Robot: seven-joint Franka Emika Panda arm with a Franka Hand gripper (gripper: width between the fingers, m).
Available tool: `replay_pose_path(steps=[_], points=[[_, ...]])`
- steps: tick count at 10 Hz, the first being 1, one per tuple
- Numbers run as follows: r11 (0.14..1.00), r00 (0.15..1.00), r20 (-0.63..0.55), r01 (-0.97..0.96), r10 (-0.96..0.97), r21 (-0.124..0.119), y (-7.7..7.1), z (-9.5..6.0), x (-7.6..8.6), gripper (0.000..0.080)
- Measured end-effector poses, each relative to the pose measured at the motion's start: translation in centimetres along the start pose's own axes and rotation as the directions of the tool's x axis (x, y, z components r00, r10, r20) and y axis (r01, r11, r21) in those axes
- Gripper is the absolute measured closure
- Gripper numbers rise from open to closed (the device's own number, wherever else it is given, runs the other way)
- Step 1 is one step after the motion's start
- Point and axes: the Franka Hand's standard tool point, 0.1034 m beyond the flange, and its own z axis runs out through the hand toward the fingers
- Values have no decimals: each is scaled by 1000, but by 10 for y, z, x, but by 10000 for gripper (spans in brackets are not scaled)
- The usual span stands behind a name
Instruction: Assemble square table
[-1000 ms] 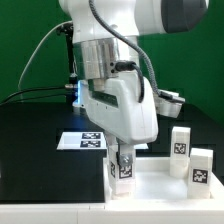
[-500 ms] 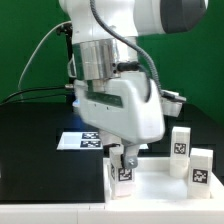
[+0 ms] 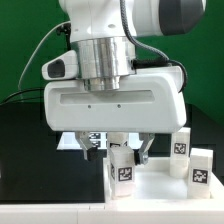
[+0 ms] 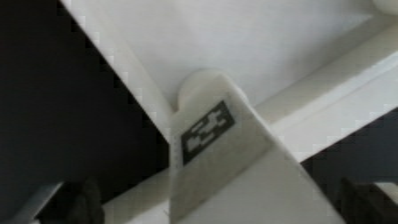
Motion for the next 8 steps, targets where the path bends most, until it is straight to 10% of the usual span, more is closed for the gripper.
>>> replay_pose_path(steps=[4,6,8], points=[[911,911,1,411,-412,-23,-7,0,-3,151],[918,919,1,395,-395,-25,-7,0,-2,420],[967,967,-2,254,-254,-24,-7,1,-3,515]])
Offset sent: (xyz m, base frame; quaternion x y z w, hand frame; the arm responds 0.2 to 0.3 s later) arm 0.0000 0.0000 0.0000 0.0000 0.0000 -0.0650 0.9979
